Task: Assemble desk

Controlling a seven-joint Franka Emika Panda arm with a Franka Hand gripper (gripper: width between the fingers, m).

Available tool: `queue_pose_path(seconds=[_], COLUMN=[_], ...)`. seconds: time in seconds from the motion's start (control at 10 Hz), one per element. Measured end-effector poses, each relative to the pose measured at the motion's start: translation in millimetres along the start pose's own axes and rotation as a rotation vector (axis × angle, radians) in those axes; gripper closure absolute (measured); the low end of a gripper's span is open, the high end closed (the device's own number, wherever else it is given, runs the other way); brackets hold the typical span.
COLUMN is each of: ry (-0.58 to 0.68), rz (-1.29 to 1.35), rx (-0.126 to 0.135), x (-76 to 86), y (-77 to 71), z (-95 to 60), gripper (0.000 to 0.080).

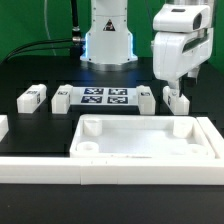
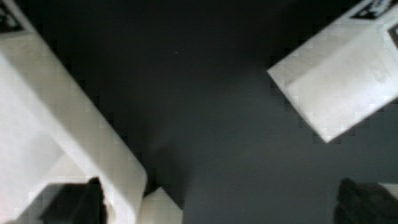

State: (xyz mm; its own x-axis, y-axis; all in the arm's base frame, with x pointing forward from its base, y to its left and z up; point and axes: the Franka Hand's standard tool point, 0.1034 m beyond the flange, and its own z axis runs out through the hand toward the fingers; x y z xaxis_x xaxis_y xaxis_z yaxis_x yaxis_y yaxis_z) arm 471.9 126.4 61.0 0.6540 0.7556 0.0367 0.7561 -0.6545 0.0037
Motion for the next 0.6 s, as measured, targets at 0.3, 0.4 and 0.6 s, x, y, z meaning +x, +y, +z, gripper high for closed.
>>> queue_pose_path(seconds=[0.3, 0.4, 0.6], ry=[0.011, 0.004, 0.007], rz=[0.413, 0.518, 0.674], rx=[0.001, 0.013, 0.034], x=[-13.0, -17.8, -17.6], y=[-21.9, -24.6, -26.9], z=[4.8, 7.9, 9.2], gripper=[0.0151, 0.0151, 0.0151])
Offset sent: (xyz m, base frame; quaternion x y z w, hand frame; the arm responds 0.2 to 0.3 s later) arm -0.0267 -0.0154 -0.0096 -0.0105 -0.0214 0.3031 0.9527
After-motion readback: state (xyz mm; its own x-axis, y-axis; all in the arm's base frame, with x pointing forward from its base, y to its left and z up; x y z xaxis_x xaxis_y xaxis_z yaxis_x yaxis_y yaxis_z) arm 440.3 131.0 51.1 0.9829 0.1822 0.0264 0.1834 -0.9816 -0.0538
